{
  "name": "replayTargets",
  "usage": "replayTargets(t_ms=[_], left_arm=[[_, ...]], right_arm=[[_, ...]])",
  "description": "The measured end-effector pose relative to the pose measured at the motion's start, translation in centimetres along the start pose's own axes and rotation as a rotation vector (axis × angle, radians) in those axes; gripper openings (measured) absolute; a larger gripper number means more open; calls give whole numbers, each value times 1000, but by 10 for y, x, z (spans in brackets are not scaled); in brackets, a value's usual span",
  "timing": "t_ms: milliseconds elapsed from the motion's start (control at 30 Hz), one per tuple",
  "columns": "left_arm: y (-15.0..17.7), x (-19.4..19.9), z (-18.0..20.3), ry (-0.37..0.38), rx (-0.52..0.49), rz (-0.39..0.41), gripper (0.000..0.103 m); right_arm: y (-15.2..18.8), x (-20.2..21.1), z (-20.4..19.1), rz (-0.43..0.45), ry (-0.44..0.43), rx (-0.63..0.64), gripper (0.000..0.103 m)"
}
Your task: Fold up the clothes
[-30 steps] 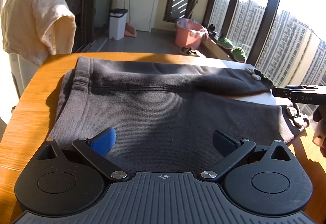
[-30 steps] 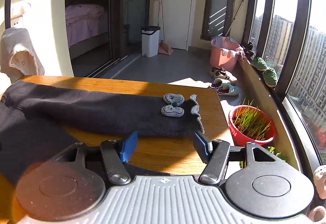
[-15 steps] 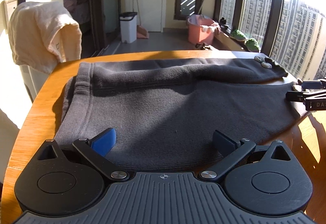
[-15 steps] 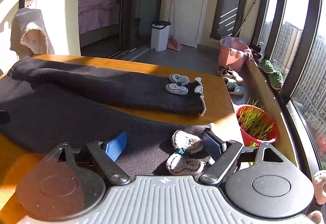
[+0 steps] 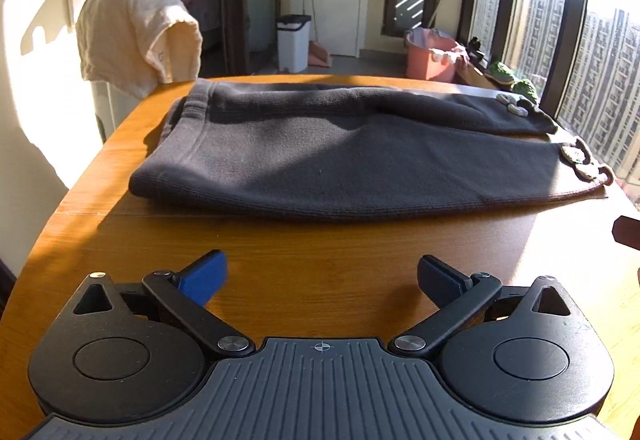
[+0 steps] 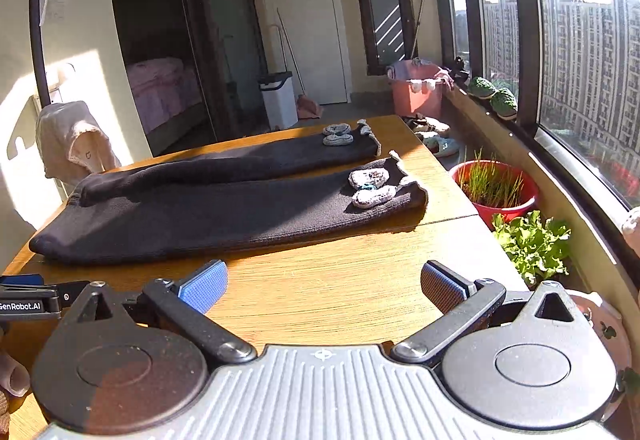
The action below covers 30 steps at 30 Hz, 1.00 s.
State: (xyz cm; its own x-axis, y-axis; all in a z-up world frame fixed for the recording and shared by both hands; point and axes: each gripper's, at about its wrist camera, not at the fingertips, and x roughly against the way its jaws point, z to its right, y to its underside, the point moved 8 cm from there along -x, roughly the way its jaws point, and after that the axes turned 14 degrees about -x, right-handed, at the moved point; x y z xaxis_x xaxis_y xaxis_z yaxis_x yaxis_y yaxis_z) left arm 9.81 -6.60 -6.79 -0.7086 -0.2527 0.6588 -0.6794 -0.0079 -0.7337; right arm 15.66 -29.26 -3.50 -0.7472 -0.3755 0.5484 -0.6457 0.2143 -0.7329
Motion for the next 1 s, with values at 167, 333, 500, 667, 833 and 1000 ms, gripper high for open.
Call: replayTargets(t_ms=[167, 333, 500, 667, 833, 1000], left_arm=[[10, 9, 3, -42, -11, -19, 103], [15, 15, -2, -61, 8, -26, 103], [18, 18, -7, -62, 7, -26, 103], [22, 21, -15, -73, 22, -27, 103], [22, 22, -17, -79, 22, -27, 103], [23, 23, -18, -76, 22, -26, 103]], right_arm=[[26, -5, -13, -101, 75, 49, 103], [44, -10, -38, -140, 151, 146, 103], [47, -13, -47, -128, 143, 154, 103], [46, -14, -48, -115, 145, 153, 103], [46, -14, -49, -108, 146, 151, 103], [46, -14, -48, -105, 145, 150, 103]])
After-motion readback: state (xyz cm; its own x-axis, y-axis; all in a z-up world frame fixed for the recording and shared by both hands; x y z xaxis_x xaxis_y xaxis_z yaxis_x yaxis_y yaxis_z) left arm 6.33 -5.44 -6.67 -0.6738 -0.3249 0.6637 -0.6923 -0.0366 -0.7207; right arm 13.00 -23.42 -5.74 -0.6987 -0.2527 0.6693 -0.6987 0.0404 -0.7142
